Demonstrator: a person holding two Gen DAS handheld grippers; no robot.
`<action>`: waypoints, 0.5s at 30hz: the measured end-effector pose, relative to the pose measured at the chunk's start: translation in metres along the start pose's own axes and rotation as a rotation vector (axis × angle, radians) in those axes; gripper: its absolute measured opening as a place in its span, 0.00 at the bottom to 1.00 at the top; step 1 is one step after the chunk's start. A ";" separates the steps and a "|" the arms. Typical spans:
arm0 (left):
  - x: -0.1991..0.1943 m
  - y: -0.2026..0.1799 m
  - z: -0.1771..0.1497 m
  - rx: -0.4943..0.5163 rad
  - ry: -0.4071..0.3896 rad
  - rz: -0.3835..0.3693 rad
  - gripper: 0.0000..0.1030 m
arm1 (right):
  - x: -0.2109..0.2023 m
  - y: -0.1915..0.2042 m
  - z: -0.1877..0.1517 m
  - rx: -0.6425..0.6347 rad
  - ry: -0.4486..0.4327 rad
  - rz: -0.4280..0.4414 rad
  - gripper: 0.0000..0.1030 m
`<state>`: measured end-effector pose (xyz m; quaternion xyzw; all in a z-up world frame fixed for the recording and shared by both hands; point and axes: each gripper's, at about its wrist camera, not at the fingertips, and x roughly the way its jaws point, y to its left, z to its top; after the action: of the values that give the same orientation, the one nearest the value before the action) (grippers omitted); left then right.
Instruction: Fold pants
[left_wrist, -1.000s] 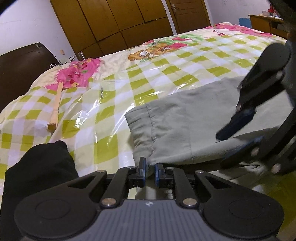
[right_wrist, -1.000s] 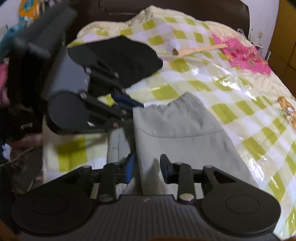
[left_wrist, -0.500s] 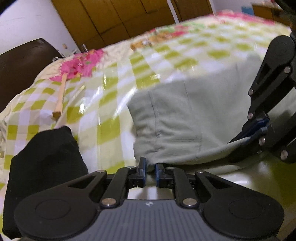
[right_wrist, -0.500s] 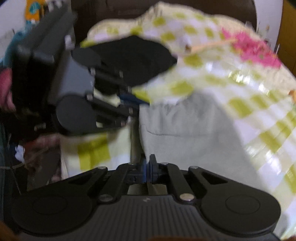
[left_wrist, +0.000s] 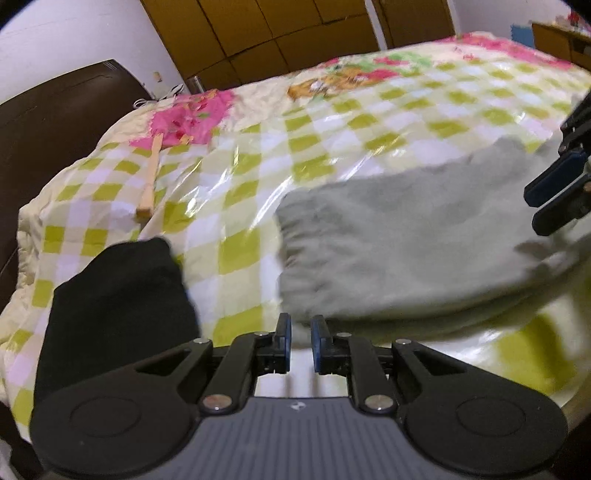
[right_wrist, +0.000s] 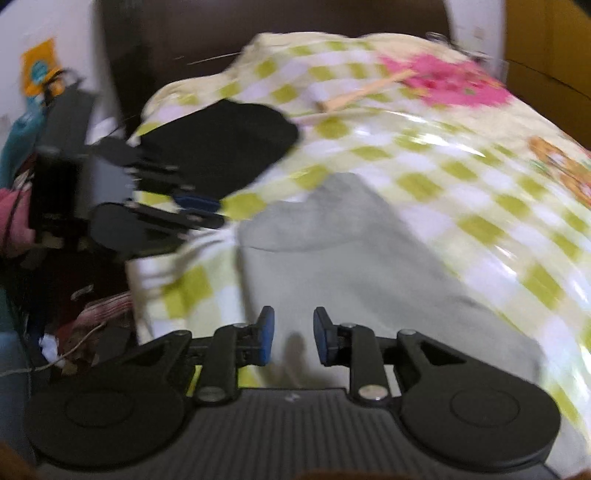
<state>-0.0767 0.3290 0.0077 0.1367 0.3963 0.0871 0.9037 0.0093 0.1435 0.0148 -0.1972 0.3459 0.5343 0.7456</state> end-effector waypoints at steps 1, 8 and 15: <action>-0.002 -0.006 0.006 -0.002 -0.013 -0.024 0.28 | -0.011 -0.011 -0.006 0.034 0.003 -0.024 0.25; 0.010 -0.091 0.070 0.041 -0.116 -0.310 0.28 | -0.079 -0.105 -0.063 0.289 0.047 -0.273 0.27; 0.039 -0.191 0.122 0.110 -0.141 -0.535 0.28 | -0.144 -0.218 -0.126 0.597 0.039 -0.516 0.32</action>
<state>0.0495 0.1372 -0.0006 0.0820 0.3587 -0.1858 0.9111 0.1465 -0.1120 0.0168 -0.0620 0.4392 0.2016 0.8733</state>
